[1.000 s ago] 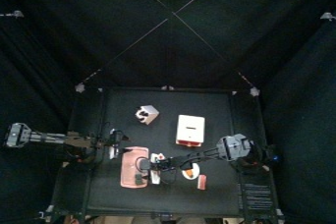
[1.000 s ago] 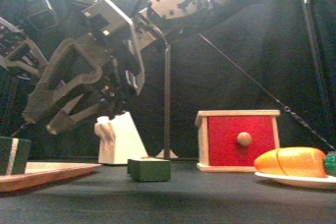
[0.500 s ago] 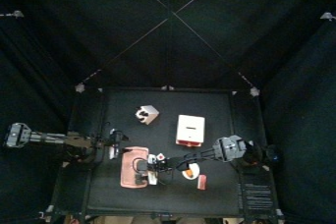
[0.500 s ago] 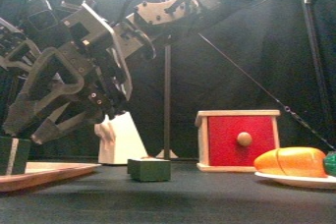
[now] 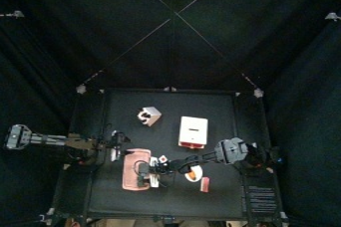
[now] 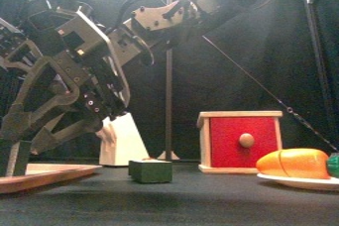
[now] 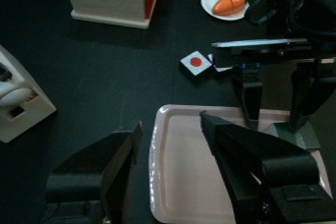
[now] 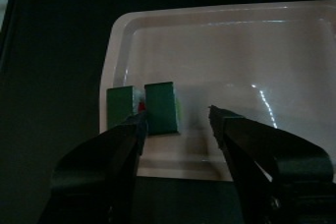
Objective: Grab sushi piece from plate
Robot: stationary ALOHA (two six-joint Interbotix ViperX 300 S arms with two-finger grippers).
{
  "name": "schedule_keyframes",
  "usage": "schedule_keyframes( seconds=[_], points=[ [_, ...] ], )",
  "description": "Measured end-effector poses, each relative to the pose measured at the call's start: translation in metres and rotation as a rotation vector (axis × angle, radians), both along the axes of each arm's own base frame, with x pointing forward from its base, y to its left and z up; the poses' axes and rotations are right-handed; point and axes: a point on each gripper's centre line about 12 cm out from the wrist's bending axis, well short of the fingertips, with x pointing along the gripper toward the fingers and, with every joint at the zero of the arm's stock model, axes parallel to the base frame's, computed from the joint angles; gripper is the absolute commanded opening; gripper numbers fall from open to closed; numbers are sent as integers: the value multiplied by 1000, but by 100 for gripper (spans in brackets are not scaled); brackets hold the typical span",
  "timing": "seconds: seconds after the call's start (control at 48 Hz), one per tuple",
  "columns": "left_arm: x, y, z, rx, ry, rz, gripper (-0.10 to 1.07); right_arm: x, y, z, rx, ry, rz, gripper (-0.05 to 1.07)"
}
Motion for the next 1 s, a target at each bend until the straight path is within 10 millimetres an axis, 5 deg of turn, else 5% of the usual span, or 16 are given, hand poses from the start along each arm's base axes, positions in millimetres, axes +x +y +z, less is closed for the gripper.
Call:
schedule_keyframes(
  seconds=[0.521,1.0],
  points=[
    [0,0,-1,0,2,0,87,2,-1,-3,2,3,-3,86],
    [0,0,0,3,0,-1,87,1,-2,-6,9,18,-12,58]
  ],
)
